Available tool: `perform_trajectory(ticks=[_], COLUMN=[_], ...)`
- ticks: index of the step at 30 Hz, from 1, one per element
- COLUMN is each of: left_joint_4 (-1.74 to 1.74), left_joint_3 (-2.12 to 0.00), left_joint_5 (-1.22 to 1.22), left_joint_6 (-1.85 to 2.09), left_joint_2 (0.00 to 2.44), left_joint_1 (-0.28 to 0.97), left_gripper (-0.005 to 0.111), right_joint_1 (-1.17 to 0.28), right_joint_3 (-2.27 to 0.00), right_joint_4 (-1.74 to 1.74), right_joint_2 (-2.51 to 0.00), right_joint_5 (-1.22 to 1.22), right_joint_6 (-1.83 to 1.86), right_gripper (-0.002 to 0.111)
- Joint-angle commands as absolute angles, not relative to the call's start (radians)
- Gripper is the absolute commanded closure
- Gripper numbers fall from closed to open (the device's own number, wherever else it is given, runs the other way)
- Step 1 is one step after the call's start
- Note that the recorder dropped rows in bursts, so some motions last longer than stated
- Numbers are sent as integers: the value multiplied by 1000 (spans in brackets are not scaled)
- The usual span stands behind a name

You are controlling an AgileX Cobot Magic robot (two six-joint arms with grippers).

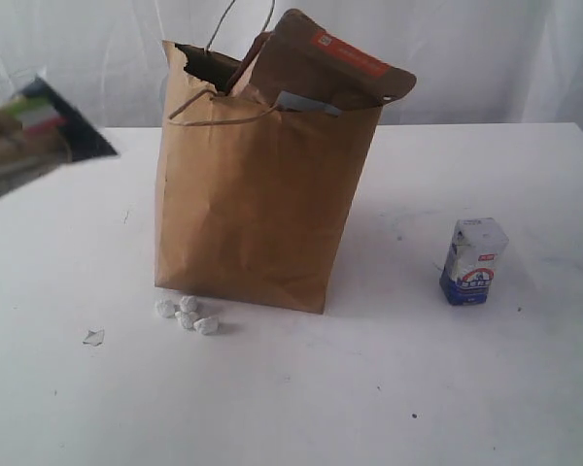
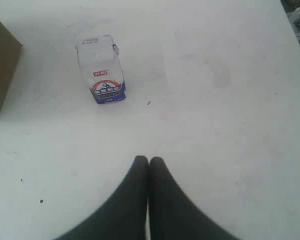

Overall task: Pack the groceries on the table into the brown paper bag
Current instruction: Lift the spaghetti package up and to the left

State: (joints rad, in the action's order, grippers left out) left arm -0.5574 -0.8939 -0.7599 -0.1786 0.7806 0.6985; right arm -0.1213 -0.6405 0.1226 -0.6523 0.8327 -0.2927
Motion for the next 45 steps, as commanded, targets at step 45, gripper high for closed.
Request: perform_trajectory(ticks=[45], left_joint_4=[-1744], left_joint_3=[-1211], left_joint_5=[-512], left_joint_6=[-2086], left_joint_2=[1220], left_joint_1=[686], left_gripper=[107], right_joint_1=[-118], right_joint_3=[-637], right_joint_4=[93], right_joint_2=[-648], right_joint_5=[880], right_joint_6=[-294], right_gripper=[108])
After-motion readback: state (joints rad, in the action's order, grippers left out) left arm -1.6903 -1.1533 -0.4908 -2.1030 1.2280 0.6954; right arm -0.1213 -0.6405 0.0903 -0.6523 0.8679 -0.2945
